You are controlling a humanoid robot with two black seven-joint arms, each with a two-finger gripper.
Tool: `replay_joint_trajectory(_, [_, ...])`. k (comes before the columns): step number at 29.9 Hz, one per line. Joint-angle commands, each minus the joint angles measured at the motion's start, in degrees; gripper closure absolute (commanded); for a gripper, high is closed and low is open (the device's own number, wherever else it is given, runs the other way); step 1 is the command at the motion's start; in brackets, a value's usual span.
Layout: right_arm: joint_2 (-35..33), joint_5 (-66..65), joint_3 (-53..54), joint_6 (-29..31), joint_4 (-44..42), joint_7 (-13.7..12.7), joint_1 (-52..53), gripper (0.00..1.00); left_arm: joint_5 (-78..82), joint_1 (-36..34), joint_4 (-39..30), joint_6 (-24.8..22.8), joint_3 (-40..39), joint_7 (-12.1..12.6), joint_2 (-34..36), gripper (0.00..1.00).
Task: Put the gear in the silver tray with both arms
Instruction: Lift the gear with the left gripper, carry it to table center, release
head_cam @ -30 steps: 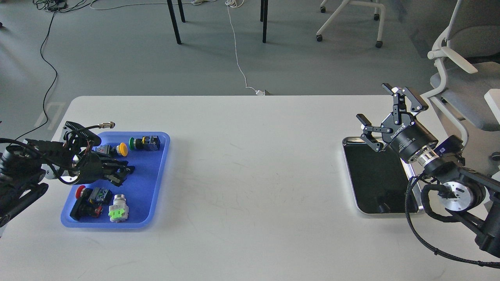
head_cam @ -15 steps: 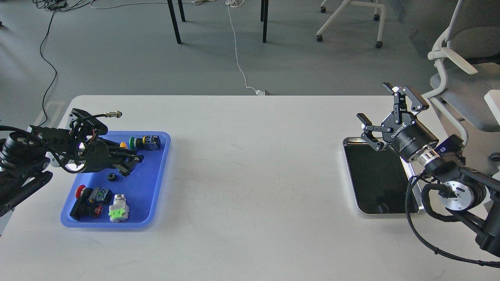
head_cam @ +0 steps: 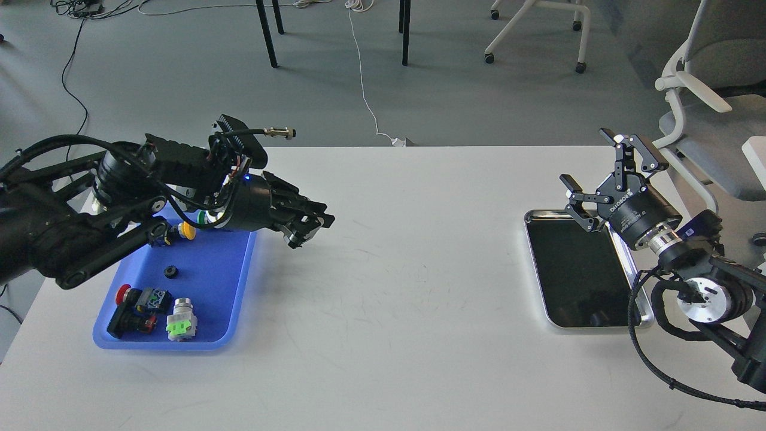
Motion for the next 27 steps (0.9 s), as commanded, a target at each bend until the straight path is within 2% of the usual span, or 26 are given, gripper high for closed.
replay_joint_trajectory(1, [-0.45, 0.13, 0.14, 0.01, -0.04, 0.00, -0.40, 0.01, 2.42, -2.97, 4.24, 0.01, 4.39, 0.00, -7.59, 0.86])
replay_joint_trajectory(5, [-1.32, 0.22, 0.14, 0.01, -0.04, 0.00, -0.40, 0.01, 2.51, -5.17, 11.01, 0.01, 8.26, 0.00, -15.24, 0.86])
replay_joint_trajectory(11, [-1.50, 0.22, 0.14, 0.01, 0.05, 0.00, -0.40, 0.01, 2.42, -5.18, 17.43, 0.01, 10.99, 0.00, -22.19, 0.86])
replay_joint_trajectory(24, [-1.50, 0.22, 0.06, 0.01, 0.05, 0.00, -0.31, 0.01, 2.51, -4.03, 18.84, 0.01, 13.54, 0.00, -24.75, 0.84])
replay_joint_trajectory(27, [-1.50, 0.22, 0.06, 0.01, 0.14, 0.00, -0.31, 0.01, 2.51, -3.86, 18.84, 0.01, 13.54, 0.00, -24.75, 0.79])
